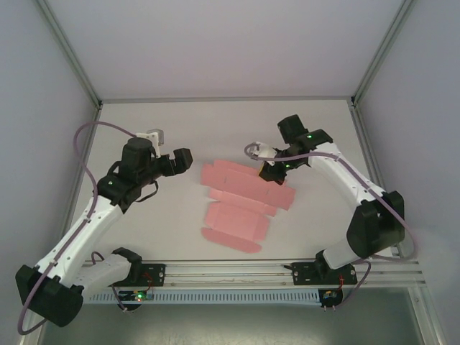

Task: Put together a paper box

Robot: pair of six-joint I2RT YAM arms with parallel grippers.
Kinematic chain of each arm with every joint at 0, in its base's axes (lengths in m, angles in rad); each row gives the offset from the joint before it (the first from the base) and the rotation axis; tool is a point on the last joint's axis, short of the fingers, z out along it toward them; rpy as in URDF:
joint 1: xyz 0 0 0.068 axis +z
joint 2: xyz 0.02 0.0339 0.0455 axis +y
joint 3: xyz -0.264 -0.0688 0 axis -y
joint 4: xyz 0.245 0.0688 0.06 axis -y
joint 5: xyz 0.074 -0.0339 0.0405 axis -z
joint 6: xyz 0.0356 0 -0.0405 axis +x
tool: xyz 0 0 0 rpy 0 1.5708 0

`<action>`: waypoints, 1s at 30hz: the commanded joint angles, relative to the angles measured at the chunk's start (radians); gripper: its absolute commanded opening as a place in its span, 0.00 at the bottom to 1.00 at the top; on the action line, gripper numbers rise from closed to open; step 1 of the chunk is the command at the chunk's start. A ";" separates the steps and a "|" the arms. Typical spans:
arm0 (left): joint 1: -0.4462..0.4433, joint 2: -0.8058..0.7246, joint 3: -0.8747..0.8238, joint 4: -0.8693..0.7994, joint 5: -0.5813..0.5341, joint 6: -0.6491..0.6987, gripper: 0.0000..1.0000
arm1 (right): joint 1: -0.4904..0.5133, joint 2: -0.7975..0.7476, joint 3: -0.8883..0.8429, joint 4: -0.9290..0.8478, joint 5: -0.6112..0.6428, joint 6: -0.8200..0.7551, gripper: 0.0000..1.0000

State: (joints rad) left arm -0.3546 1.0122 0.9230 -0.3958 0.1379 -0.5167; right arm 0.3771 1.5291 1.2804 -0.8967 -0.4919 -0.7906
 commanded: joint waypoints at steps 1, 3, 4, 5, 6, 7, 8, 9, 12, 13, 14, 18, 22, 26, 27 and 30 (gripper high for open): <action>-0.007 0.032 0.014 0.031 -0.011 0.016 1.00 | 0.040 0.014 -0.012 0.138 0.182 -0.151 0.00; -0.007 0.062 0.016 0.032 -0.017 0.023 1.00 | 0.058 0.023 -0.032 0.210 0.197 -0.168 0.00; -0.006 0.075 0.016 0.034 -0.018 0.027 1.00 | 0.064 0.027 -0.046 0.247 0.197 -0.174 0.00; -0.005 0.090 0.016 0.035 -0.020 0.026 1.00 | 0.070 0.028 -0.069 0.293 0.200 -0.177 0.00; -0.006 0.102 0.016 0.038 -0.020 0.033 1.00 | 0.074 0.028 -0.085 0.327 0.203 -0.182 0.00; -0.005 0.112 0.018 0.038 -0.022 0.037 1.00 | 0.078 0.030 -0.097 0.347 0.201 -0.189 0.00; -0.006 0.124 0.020 0.037 -0.024 0.042 1.00 | 0.078 0.035 -0.105 0.363 0.195 -0.196 0.00; -0.005 0.133 0.022 0.037 -0.026 0.048 1.00 | 0.078 0.040 -0.112 0.383 0.195 -0.193 0.00; 0.001 0.162 0.036 0.020 -0.061 0.048 1.00 | 0.077 0.056 -0.126 0.417 0.188 -0.200 0.00; 0.004 0.172 0.046 0.002 -0.072 0.042 1.00 | 0.080 0.061 -0.131 0.427 0.188 -0.205 0.00; 0.006 0.183 0.057 -0.010 -0.076 0.036 1.00 | 0.080 0.063 -0.139 0.442 0.188 -0.226 0.00; 0.008 0.211 0.064 0.003 -0.056 0.040 1.00 | 0.098 0.055 -0.233 0.604 0.263 -0.254 0.00; 0.007 0.232 0.065 0.012 -0.056 0.045 1.00 | 0.121 0.064 -0.331 0.809 0.398 -0.314 0.00; 0.009 0.260 0.071 0.004 -0.083 0.049 1.00 | 0.158 0.089 -0.424 1.001 0.537 -0.390 0.00; 0.011 0.267 0.072 0.003 -0.090 0.047 1.00 | 0.163 0.086 -0.452 1.063 0.549 -0.399 0.00; 0.020 0.294 0.076 0.003 -0.093 0.043 1.00 | 0.172 0.056 -0.505 1.179 0.530 -0.382 0.00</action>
State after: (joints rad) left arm -0.3504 1.2873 0.9726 -0.3935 0.0765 -0.4931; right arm 0.5377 1.5963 0.8146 0.1123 -0.0269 -1.1320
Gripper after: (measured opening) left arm 0.998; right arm 0.061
